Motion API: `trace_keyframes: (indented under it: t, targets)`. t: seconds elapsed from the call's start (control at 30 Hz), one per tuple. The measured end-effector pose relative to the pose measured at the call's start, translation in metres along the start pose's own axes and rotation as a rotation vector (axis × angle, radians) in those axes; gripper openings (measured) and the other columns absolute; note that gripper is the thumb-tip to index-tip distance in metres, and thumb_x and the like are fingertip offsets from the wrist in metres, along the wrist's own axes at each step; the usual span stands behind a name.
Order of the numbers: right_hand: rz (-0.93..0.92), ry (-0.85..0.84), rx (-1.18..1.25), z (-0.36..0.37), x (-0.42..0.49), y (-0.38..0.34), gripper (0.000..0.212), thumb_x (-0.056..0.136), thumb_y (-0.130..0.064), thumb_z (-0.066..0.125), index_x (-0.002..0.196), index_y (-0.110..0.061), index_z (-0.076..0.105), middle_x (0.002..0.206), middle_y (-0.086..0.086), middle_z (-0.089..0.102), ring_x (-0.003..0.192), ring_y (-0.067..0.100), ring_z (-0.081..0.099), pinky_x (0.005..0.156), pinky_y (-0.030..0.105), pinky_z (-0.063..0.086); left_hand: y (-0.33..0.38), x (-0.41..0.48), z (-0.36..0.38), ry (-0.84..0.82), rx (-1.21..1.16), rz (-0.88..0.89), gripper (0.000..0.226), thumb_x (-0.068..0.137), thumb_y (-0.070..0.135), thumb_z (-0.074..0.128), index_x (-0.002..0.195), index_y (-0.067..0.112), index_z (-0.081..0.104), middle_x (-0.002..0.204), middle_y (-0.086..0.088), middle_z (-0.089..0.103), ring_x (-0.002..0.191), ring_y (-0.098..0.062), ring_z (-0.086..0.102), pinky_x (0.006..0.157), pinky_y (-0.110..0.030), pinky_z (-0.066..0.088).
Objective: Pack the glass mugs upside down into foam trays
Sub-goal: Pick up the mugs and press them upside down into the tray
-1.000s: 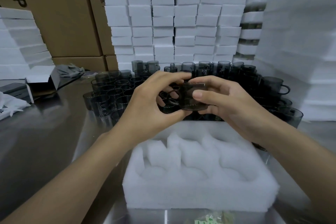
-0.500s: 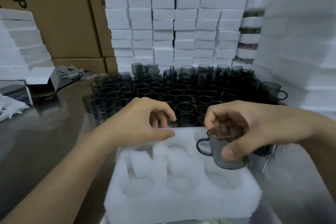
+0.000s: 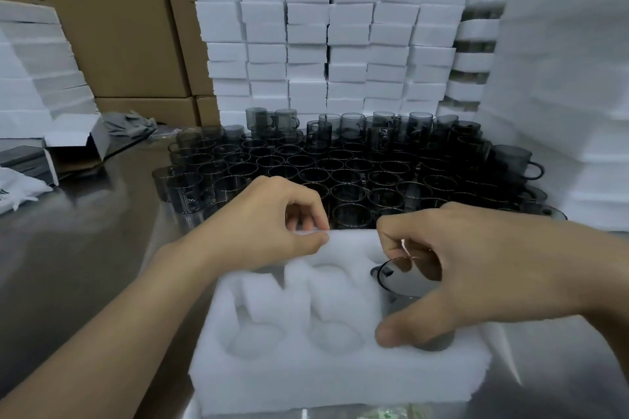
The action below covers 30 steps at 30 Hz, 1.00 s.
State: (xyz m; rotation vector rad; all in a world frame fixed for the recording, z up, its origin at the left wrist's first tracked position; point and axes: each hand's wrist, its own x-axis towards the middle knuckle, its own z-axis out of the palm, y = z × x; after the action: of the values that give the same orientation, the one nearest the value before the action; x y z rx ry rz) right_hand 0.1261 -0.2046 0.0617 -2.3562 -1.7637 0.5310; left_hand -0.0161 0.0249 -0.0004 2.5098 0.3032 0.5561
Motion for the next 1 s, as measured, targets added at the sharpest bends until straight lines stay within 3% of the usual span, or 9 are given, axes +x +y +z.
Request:
trace_keyframes:
  t: [0.07,0.13,0.23,0.43,0.57,0.7,0.8,0.9,1.0]
  targets:
    - [-0.037,-0.036,0.055,-0.008,-0.007,0.000,0.079,0.047,-0.098,0.073,0.112,-0.056,0.057,0.085,-0.013,0.066,0.062,0.007,0.060,0.062,0.040,0.056,0.000,0.000,0.000,-0.004,0.006,-0.003,0.014,0.087,0.021,0.086,0.081,0.031,0.080,0.076,0.008,0.073,0.070,-0.015,0.065,0.067,-0.026,0.056]
    - [-0.076,-0.063,0.104,-0.017,-0.014,0.002,0.076,0.055,-0.090,0.078,0.120,-0.056,0.060,0.092,-0.015,0.066,0.066,0.008,0.064,0.062,0.039,0.060,0.001,0.000,0.000,-0.002,0.008,-0.007,0.014,0.087,0.021,0.086,0.080,0.031,0.080,0.076,0.007,0.073,0.071,-0.015,0.065,0.066,-0.025,0.055]
    - [-0.070,-0.096,0.145,-0.018,-0.018,0.002,0.074,0.054,-0.083,0.086,0.117,-0.052,0.063,0.096,-0.020,0.064,0.068,0.009,0.065,0.063,0.043,0.063,0.002,-0.001,0.000,-0.003,0.002,-0.013,0.014,0.088,0.020,0.085,0.080,0.030,0.079,0.075,0.007,0.073,0.070,-0.015,0.064,0.064,-0.020,0.052]
    - [-0.065,-0.156,0.050,-0.011,-0.010,0.002,0.080,0.046,-0.083,0.091,0.108,-0.045,0.057,0.086,-0.021,0.067,0.061,0.002,0.058,0.054,0.026,0.049,0.003,-0.001,0.000,-0.006,0.008,-0.013,0.014,0.088,0.020,0.085,0.080,0.030,0.080,0.076,0.007,0.073,0.070,-0.014,0.064,0.063,-0.018,0.051]
    - [-0.071,-0.131,0.147,-0.015,-0.008,0.008,0.082,0.044,-0.084,0.092,0.113,-0.049,0.065,0.093,-0.010,0.069,0.063,0.013,0.064,0.060,0.045,0.065,0.002,-0.001,0.001,-0.004,0.003,-0.009,0.015,0.088,0.021,0.085,0.079,0.031,0.079,0.076,0.006,0.073,0.071,-0.015,0.064,0.065,-0.023,0.054]
    - [-0.069,-0.116,0.163,-0.009,0.004,0.012,0.073,0.043,-0.082,0.093,0.106,-0.053,0.070,0.091,-0.001,0.071,0.056,0.014,0.057,0.054,0.039,0.052,0.000,0.000,0.002,0.000,0.001,0.004,0.015,0.088,0.020,0.085,0.077,0.029,0.078,0.075,0.006,0.073,0.070,-0.015,0.064,0.065,-0.023,0.054]
    - [-0.094,-0.114,0.135,-0.007,0.007,0.017,0.073,0.044,-0.087,0.089,0.107,-0.055,0.071,0.098,-0.008,0.067,0.072,0.022,0.064,0.064,0.048,0.058,-0.003,0.000,0.003,-0.001,0.001,0.009,0.015,0.088,0.021,0.085,0.077,0.029,0.078,0.075,0.006,0.073,0.070,-0.014,0.063,0.063,-0.019,0.051]
    - [-0.214,-0.055,0.104,-0.009,0.014,0.027,0.062,0.060,-0.091,0.078,0.105,-0.050,0.076,0.101,-0.018,0.064,0.078,0.006,0.061,0.070,0.033,0.056,-0.006,0.002,0.003,-0.002,0.013,0.029,0.015,0.088,0.023,0.086,0.078,0.031,0.079,0.076,0.010,0.074,0.069,-0.011,0.064,0.062,-0.015,0.048]
    - [-0.246,0.201,0.268,-0.006,0.036,0.041,0.040,0.087,-0.071,0.074,0.094,-0.032,0.080,0.077,-0.008,0.068,0.062,0.001,0.053,0.059,0.023,0.044,-0.008,0.006,0.005,0.001,0.018,0.048,0.012,0.089,0.029,0.086,0.081,0.036,0.081,0.080,0.015,0.076,0.072,-0.011,0.067,0.064,-0.023,0.053]
